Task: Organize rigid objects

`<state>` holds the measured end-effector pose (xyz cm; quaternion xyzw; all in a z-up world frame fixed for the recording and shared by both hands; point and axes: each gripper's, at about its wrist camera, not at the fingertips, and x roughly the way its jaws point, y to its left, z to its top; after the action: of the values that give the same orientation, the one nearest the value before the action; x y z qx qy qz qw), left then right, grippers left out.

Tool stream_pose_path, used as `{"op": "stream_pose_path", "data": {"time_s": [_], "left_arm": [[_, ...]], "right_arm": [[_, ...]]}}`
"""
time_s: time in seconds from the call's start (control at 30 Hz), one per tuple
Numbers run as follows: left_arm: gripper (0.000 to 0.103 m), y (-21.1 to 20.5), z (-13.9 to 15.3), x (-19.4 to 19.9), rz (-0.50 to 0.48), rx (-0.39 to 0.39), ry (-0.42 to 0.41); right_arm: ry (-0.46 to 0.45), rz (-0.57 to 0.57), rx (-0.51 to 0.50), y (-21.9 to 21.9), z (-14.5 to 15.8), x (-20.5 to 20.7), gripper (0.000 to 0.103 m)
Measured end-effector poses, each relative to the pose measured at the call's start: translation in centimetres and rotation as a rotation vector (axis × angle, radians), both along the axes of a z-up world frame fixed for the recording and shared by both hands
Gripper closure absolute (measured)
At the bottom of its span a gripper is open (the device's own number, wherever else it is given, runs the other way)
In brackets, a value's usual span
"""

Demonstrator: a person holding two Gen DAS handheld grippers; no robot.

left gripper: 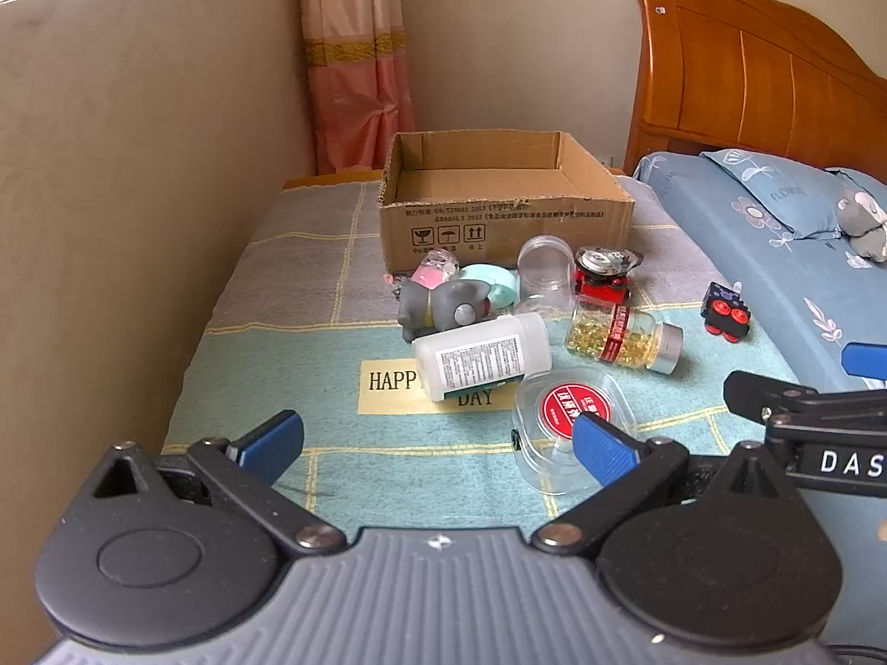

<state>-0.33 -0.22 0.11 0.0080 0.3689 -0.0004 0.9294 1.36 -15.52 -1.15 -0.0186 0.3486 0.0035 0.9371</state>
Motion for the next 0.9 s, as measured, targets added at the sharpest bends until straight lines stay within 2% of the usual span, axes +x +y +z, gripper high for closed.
{"op": "stream_pose_path", "data": {"time_s": [0.6,0.9], "left_arm": [[0.001,0.05,-0.34,0.19,-0.004,-0.010,0.003],[0.001,0.75,-0.43,0.44,-0.008,-0.011,-0.003]], "right_arm": [[0.002,0.006,0.000,0.19,-0.13,0.21,0.000],[-0.001,0.045,0.007,0.42,-0.55,0.59,0.000]]}}
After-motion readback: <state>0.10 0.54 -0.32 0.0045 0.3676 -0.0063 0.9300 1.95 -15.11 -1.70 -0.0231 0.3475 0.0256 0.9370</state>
